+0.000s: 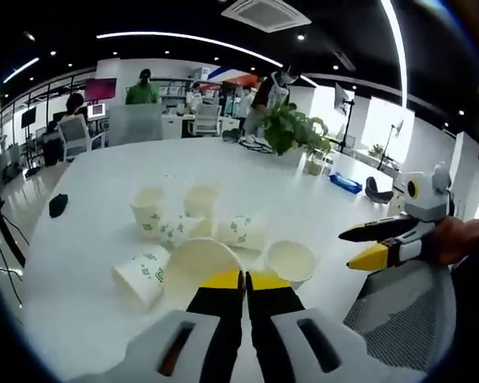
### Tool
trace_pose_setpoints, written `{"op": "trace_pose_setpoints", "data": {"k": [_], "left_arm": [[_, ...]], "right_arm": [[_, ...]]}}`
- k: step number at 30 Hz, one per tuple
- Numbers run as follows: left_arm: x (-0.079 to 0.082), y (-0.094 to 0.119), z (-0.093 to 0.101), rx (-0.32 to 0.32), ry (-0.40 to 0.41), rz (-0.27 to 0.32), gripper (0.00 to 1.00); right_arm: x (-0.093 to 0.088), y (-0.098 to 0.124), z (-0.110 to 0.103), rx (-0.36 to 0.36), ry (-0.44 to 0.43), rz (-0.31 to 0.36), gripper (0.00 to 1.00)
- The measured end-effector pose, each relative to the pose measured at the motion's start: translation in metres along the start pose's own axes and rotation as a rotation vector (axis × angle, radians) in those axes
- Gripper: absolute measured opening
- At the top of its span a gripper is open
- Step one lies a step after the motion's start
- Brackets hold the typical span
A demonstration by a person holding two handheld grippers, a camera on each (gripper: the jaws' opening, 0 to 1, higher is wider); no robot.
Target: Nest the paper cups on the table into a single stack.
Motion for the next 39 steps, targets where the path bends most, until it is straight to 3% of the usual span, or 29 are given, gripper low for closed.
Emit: {"op": "trace_pose_setpoints", "data": {"k": [3, 16, 17, 19, 39], "left_arm": [[0.012, 0.002, 0.007, -0.013, -0.004, 0.019, 0.0], [0.02, -0.006, 0.039, -0.096, -0.021, 0.04, 0.0], [0.015, -0.011, 0.033, -0.103, -0.027, 0.041, 0.0], [0.021, -0.009, 0.045, -0.115, -0.034, 0.041, 0.0], [0.036, -0.029, 0.06, -0.188, -0.083, 0.068, 0.0]], "right_arm": [[0.0, 0.0, -0.001, 0.003, 0.005, 0.0, 0.61], [-0.001, 0.0, -0.003, 0.015, 0.029, -0.001, 0.65], [-0.001, -0.001, -0.002, 0.015, 0.027, 0.0, 0.65], [-0.001, -0.001, -0.001, 0.015, 0.027, 0.0, 0.65], [-0.002, -0.002, -0.002, 0.016, 0.029, -0.006, 0.65]]}}
Point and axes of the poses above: the point that each gripper's makers call its tool centre point, and the gripper's own axes: y roughly backward along the fingers, z roughly to its right, x roughly out of its top, the point moved 7 cm from there along y, roughly backward along the fingers, and after that the axes turned 8 degrees about z, right-handed, at the moved point
